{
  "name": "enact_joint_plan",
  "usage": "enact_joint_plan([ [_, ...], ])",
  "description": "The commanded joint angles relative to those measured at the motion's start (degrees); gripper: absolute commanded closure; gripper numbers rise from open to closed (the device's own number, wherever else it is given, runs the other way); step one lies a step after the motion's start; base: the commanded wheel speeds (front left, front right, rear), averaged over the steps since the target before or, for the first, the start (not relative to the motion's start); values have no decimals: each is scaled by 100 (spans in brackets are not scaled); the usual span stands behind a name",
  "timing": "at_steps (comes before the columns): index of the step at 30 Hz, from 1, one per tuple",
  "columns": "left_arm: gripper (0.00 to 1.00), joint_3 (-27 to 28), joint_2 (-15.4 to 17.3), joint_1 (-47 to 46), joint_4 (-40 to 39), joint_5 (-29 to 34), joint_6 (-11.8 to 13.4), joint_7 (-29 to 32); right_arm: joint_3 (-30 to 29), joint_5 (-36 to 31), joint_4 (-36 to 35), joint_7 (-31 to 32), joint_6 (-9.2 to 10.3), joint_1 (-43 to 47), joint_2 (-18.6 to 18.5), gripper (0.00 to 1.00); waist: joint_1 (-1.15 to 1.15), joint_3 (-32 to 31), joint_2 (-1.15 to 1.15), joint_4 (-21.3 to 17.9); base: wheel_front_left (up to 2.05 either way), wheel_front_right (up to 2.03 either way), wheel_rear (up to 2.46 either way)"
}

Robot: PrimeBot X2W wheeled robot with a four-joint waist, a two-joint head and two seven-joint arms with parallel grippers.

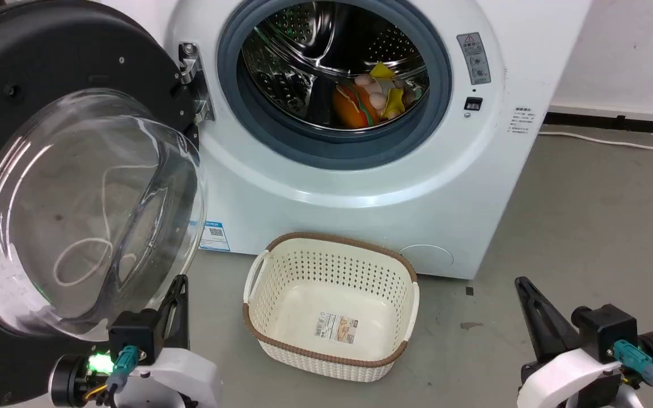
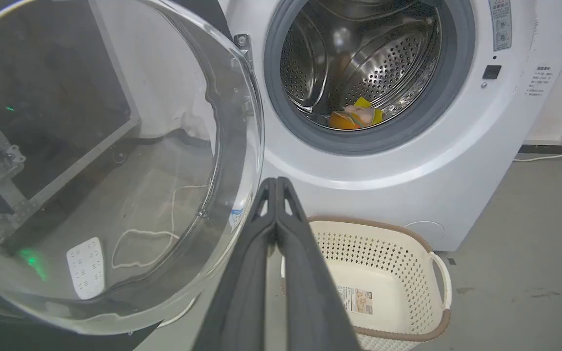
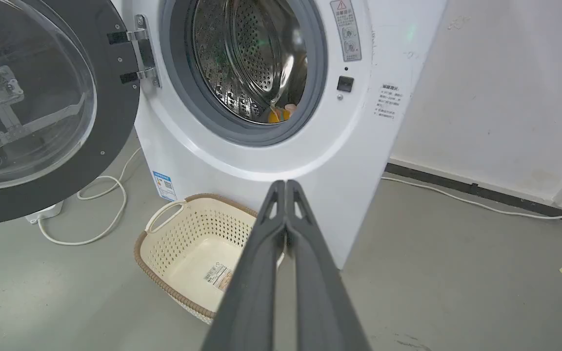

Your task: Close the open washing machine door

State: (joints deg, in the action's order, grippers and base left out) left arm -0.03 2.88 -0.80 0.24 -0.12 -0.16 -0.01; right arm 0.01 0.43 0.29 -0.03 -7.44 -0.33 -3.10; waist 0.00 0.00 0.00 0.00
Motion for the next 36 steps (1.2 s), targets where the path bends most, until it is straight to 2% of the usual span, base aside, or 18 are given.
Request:
enact_joint_plan([
  [1,100,3,-1,80,-24,12,16,1,-1,-43,-29,3,-5,33,23,100,0,0,0,0,0,0,0],
  [36,100,3,-1,80,-24,12,16,1,-1,-43,-29,3,-5,33,23,100,0,0,0,0,0,0,0],
])
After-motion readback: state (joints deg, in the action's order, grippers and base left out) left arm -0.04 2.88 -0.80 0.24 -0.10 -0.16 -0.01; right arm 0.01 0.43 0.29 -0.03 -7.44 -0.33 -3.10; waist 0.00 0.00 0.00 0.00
